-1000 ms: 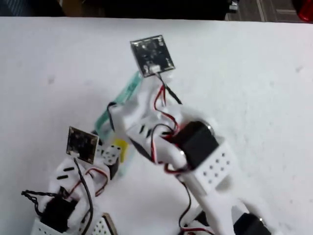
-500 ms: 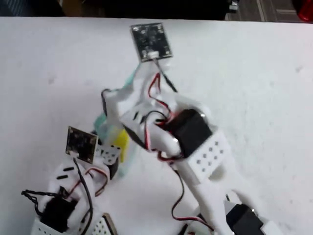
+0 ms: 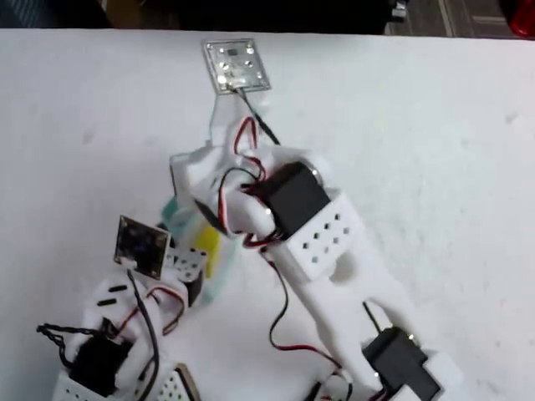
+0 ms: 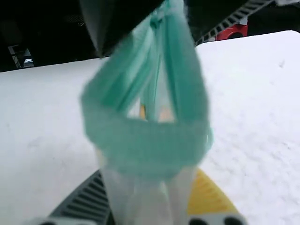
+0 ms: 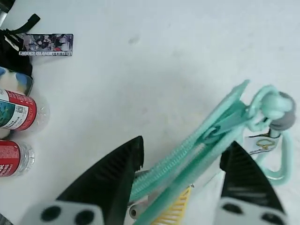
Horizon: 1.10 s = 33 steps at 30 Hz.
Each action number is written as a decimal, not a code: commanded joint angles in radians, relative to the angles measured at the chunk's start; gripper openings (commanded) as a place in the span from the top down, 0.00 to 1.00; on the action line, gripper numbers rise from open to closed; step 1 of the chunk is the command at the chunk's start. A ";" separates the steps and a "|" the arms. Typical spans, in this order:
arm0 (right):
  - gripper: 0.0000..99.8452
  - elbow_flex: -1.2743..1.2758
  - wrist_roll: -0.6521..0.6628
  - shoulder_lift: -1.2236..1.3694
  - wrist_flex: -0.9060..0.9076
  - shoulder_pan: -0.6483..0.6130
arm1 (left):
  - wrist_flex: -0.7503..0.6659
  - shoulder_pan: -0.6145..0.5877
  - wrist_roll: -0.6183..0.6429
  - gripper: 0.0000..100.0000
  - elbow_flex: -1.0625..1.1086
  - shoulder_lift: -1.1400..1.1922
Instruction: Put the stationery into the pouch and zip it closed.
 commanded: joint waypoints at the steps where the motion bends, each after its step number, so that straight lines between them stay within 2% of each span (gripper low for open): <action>1: 0.76 -0.021 0.002 0.004 0.012 0.031 | -0.012 0.030 -0.058 0.91 -0.008 -0.001; 4: 0.87 -0.018 0.006 0.005 0.028 0.050 | -0.012 0.030 -0.061 0.91 -0.009 -0.002; 6: 0.98 -0.020 0.092 0.013 0.036 0.053 | -0.012 0.030 -0.063 0.90 -0.015 -0.002; 7: 0.99 -0.020 0.140 0.019 0.051 0.053 | -0.002 0.030 -0.063 0.87 -0.034 -0.002; 9: 0.96 -0.018 0.163 0.039 0.119 0.054 | 0.091 0.036 -0.061 0.78 -0.104 -0.002; 11: 0.96 -0.018 0.170 0.074 0.166 0.065 | 0.203 0.065 -0.058 0.72 -0.184 -0.002; 15: 0.95 -0.025 0.172 0.134 0.197 0.094 | 0.256 0.087 -0.063 0.72 -0.236 -0.002; 21: 0.82 -0.018 0.172 0.145 0.209 0.064 | 0.238 0.087 -0.063 0.72 -0.209 -0.002; 24: 0.87 -0.018 0.172 0.143 0.211 0.027 | 0.215 0.085 -0.064 0.72 -0.180 -0.002; 26: 0.95 -0.018 0.193 0.143 0.211 0.012 | 0.209 0.067 -0.064 0.72 -0.173 -0.002; 27: 0.99 -0.018 0.244 0.147 0.211 0.007 | 0.207 0.048 -0.064 0.72 -0.176 -0.002; 30: 0.99 -0.005 0.308 0.143 0.211 0.035 | 0.207 -0.018 -0.061 0.72 -0.196 -0.002; 33: 0.98 -0.034 0.325 0.147 0.206 0.133 | 0.216 -0.076 -0.057 0.72 -0.244 -0.002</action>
